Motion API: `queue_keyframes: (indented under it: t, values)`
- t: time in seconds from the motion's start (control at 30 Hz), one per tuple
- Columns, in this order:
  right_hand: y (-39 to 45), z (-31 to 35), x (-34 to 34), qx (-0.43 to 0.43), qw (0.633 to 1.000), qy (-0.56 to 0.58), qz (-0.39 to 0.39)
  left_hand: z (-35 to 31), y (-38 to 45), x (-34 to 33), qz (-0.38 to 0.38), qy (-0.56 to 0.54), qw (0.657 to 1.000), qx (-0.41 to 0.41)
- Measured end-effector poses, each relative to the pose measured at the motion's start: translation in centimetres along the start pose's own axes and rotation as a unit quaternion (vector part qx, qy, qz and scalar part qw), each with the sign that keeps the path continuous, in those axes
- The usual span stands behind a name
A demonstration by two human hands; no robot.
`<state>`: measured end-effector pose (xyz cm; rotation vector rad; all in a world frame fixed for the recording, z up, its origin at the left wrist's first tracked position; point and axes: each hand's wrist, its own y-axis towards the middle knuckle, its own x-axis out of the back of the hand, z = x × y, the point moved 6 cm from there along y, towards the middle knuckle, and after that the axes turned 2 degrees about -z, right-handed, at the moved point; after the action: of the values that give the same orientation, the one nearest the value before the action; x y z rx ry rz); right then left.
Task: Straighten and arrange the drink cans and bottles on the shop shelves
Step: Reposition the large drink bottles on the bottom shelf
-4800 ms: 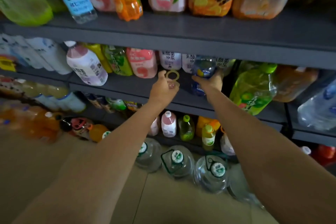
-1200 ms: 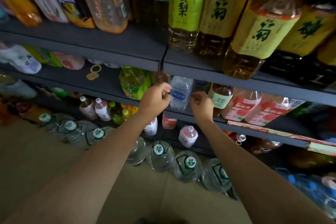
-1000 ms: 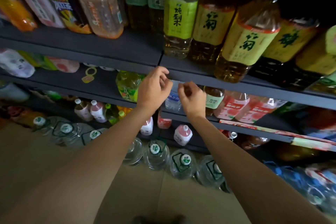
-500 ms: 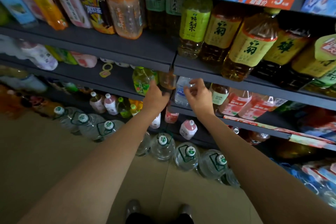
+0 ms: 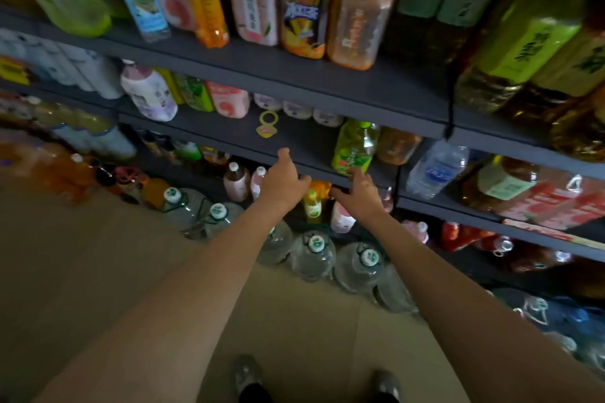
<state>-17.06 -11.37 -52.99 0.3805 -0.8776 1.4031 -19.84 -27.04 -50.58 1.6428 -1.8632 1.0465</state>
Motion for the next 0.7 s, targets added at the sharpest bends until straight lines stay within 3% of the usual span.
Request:
queue_keyframes:
  t: [0.1,0.3,0.6,0.7]
  values:
    - [1.3,2.2,-3.1,-0.017,1.000,0.007,-0.003,2.9,1.8,1.6,0.013,0.034,0.999,-0.023]
    - [3.2,4.3,-7.8,-0.054,0.998,0.022,0.017,8.6,3.8,2.7,0.042,0.035,0.998,0.044]
    - [5.2,4.4,-14.1,-0.085,0.992,-0.003,0.092,17.9,5.9,3.9,0.093,0.174,0.975,0.102]
    - [6.9,6.3,-16.3,-0.068,0.993,-0.002,0.101,18.7,8.3,5.3,0.094,0.162,0.980,0.068]
